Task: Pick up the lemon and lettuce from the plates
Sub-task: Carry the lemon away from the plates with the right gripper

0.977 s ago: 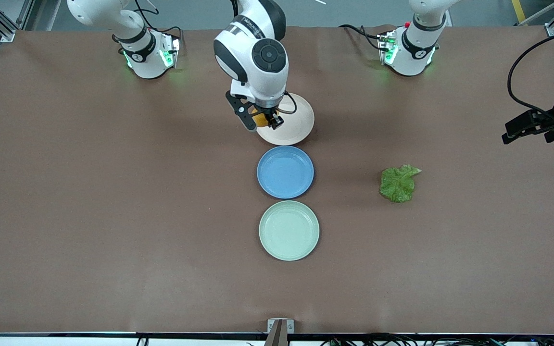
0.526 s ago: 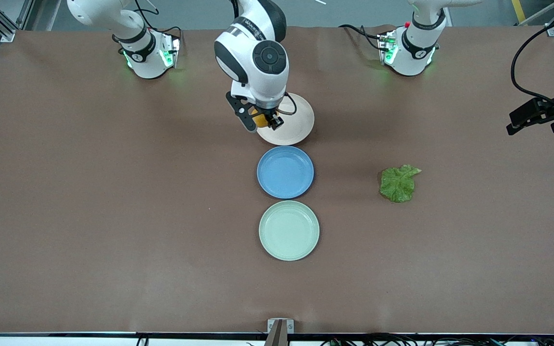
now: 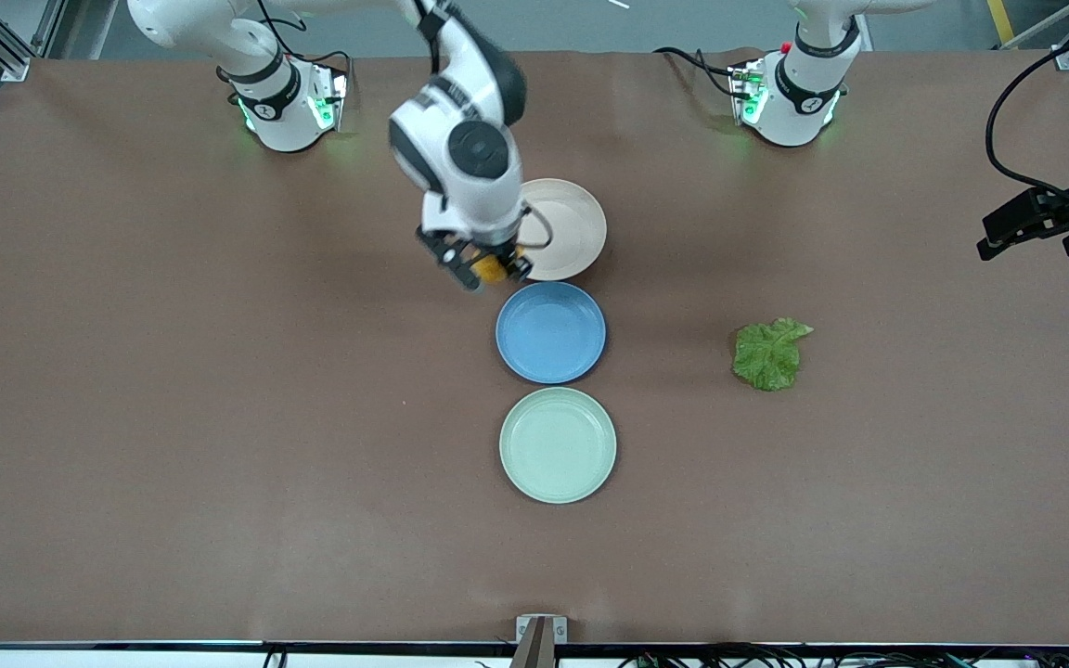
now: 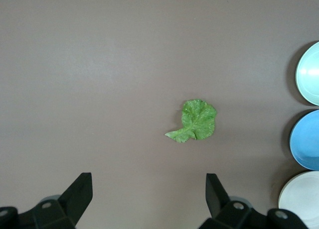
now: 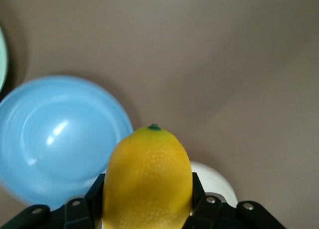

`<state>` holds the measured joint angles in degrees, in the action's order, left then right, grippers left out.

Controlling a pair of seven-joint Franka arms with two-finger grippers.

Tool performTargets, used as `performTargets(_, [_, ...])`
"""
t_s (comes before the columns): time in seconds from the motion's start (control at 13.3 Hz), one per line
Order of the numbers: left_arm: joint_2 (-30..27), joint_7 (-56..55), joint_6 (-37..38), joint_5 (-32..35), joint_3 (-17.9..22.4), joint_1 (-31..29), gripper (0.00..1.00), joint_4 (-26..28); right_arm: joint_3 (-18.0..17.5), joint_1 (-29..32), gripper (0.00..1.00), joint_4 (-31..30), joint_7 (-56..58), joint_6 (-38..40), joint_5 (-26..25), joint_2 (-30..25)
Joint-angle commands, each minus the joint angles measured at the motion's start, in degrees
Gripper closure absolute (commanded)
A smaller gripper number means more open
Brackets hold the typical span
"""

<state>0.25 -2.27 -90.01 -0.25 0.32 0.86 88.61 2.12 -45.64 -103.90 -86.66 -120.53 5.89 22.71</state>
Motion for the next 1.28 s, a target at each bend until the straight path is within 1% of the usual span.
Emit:
performTargets(0.0, [-0.77,0.08,0.8,-0.72,0.91,0.99,0.0,-0.01,-1.07,1.0,1.0,-2.19,1.67,-1.2,-0.35,-1.26])
performTargets(0.15, [-0.77,0.17,0.8,-0.72,0.83,0.81,0.0,-0.01,-0.89,2.65,1.0,-2.01,3.85,-0.59,-0.79,-1.35])
performTargets(0.3, [-0.95,0.25,0.8,-0.81,0.65,0.29,0.0,-0.1,-0.89,7.82,1.0,-2.1,18.81,3.08,-1.32,-2.14])
performTargets(0.45, [-0.95,0.25,0.8,-0.81,0.74,0.2,0.0,-0.1,-0.89,17.38,1.0,-3.15,38.12,4.24,-1.32,-4.59])
performTargets(0.6, [-0.95,0.34,0.8,-0.81,0.74,0.2,0.0,-0.1,-0.98,26.44,1.0,-3.42,54.85,5.21,-1.32,-5.21])
performTargets(0.75, [-0.86,0.17,0.72,-0.81,0.65,0.29,0.0,-0.1,-0.98,32.95,1.0,-4.38,67.26,4.52,-1.32,-5.04])
performTargets(0.83, [-0.86,0.17,0.8,-0.89,0.48,0.29,0.0,-0.1,-0.98,35.25,1.0,-4.56,71.24,3.9,-1.32,-4.78])
performTargets(0.9, [-0.95,0.17,0.72,-0.89,0.39,0.29,0.0,-0.1,-0.89,36.75,1.0,-5.6,74.32,2.33,-1.32,-4.78])
performTargets(1.2, [-0.68,-0.27,0.72,-1.51,0.3,0.72,0.0,-1.15,-0.89,40.98,1.0,-14.99,86.19,-11.89,-1.32,-4.6])
